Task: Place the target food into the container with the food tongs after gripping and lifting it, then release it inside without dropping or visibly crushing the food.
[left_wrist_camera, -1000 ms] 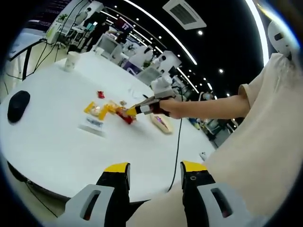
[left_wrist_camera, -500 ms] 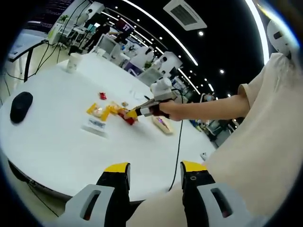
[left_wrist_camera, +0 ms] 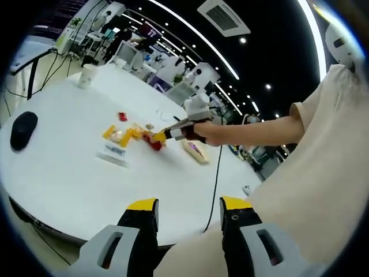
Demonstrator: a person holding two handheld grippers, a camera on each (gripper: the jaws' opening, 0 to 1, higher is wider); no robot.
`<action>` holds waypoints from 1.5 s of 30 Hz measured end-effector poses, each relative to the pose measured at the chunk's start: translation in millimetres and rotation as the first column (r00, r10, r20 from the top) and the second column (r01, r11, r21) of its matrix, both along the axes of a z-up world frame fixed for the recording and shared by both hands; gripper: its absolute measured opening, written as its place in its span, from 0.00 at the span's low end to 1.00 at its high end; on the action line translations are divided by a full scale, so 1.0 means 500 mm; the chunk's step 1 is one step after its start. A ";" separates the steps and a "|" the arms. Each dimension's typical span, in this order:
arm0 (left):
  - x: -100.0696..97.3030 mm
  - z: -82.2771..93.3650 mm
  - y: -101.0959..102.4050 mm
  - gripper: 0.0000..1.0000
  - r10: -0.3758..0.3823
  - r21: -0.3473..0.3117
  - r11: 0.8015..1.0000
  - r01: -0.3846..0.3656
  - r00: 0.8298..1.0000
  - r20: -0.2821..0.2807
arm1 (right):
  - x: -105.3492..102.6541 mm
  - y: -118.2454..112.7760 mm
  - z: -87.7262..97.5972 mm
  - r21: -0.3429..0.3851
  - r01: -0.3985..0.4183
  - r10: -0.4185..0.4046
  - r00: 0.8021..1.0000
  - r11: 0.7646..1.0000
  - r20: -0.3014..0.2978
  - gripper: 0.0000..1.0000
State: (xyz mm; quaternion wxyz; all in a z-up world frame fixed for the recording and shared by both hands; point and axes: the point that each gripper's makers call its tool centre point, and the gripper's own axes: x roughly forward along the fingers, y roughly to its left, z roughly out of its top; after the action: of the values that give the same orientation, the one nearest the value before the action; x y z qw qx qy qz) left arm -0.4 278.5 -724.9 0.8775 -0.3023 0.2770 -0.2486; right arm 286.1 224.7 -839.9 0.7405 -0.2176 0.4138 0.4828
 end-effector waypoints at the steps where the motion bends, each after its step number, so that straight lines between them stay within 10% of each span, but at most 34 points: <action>1: 0.000 0.000 0.000 0.42 -0.002 0.001 1.000 0.002 1.000 0.001 | -0.001 0.000 0.001 0.003 0.002 -0.002 1.000 1.000 -0.007 0.22; 45: -0.010 0.020 -0.092 0.42 -0.138 0.002 0.990 0.138 0.989 0.059 | -0.047 -0.156 0.117 0.075 0.144 -0.148 0.988 0.987 0.050 0.22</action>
State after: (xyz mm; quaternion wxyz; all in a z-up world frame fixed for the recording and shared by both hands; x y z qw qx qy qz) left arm -5.6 232.3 -714.8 0.8659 -0.2757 0.2709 -0.3177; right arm 262.8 146.7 -781.4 0.7922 -0.1735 0.3906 0.4356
